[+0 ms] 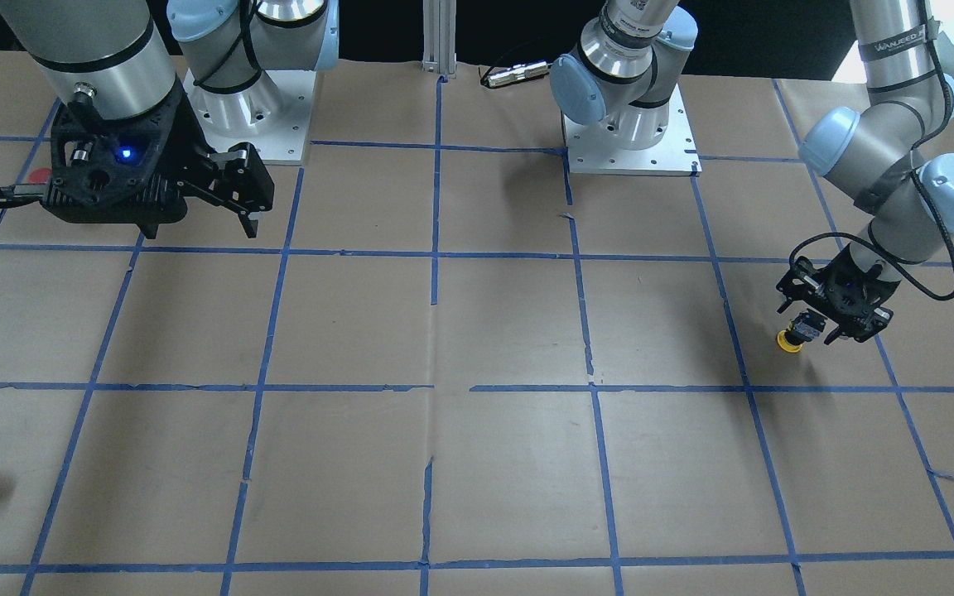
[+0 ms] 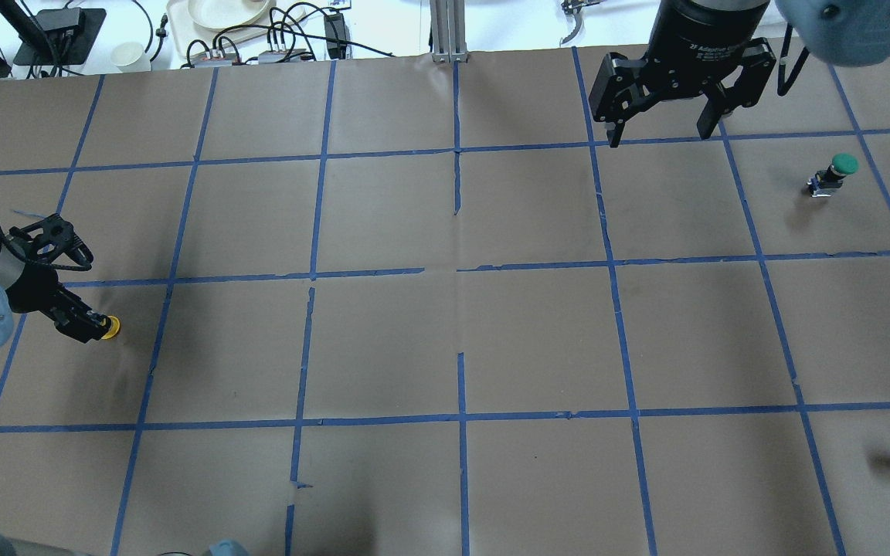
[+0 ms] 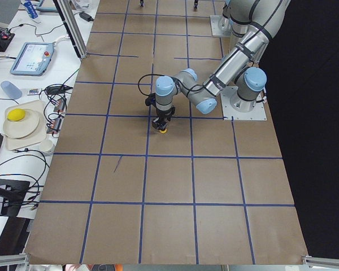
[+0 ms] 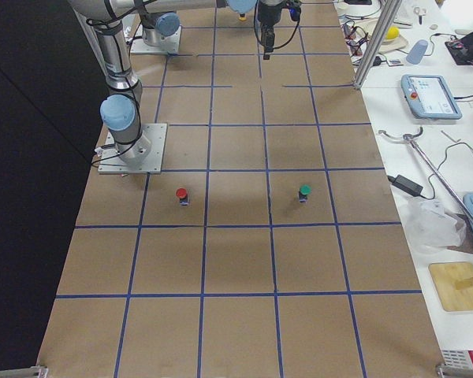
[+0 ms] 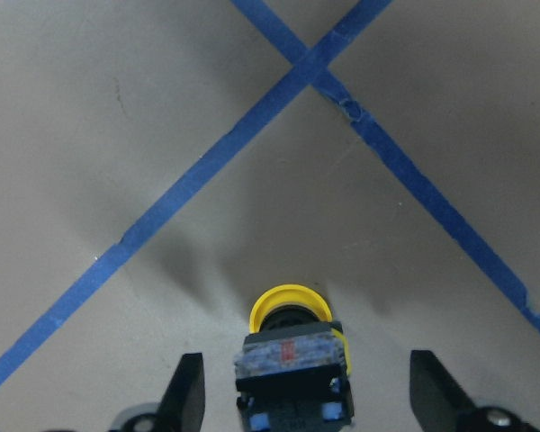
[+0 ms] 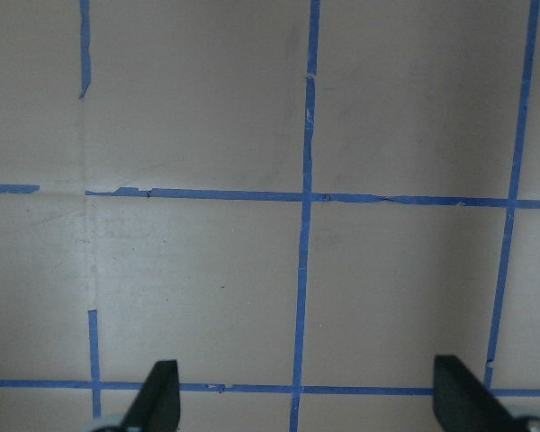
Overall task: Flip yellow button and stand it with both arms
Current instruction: 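Close the left gripper on the yellow button's switch body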
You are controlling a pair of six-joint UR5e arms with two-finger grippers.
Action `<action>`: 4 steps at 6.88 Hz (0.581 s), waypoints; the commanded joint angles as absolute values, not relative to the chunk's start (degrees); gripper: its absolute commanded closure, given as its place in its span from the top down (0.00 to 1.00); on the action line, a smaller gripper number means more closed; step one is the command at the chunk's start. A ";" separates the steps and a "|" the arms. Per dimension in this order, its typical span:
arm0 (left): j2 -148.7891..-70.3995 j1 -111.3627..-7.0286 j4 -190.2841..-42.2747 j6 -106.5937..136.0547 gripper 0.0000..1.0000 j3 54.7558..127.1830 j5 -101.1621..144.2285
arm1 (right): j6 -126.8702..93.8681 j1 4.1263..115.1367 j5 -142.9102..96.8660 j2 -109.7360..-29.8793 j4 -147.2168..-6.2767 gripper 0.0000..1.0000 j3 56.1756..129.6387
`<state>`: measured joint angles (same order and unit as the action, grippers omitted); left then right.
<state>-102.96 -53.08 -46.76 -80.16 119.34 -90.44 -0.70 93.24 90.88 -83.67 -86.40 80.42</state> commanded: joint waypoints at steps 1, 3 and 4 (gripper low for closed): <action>-103.01 -53.17 -46.76 -80.16 0.73 119.27 -90.61 | -0.70 93.08 90.88 -83.67 -86.40 1.00 80.42; -102.92 -53.35 -46.58 -80.16 0.40 119.18 -90.53 | -0.70 93.08 90.88 -83.67 -86.31 1.00 80.42; -102.22 -53.96 -46.67 -79.37 0.28 119.01 -90.61 | -0.70 92.99 90.79 -83.67 -86.40 1.00 80.42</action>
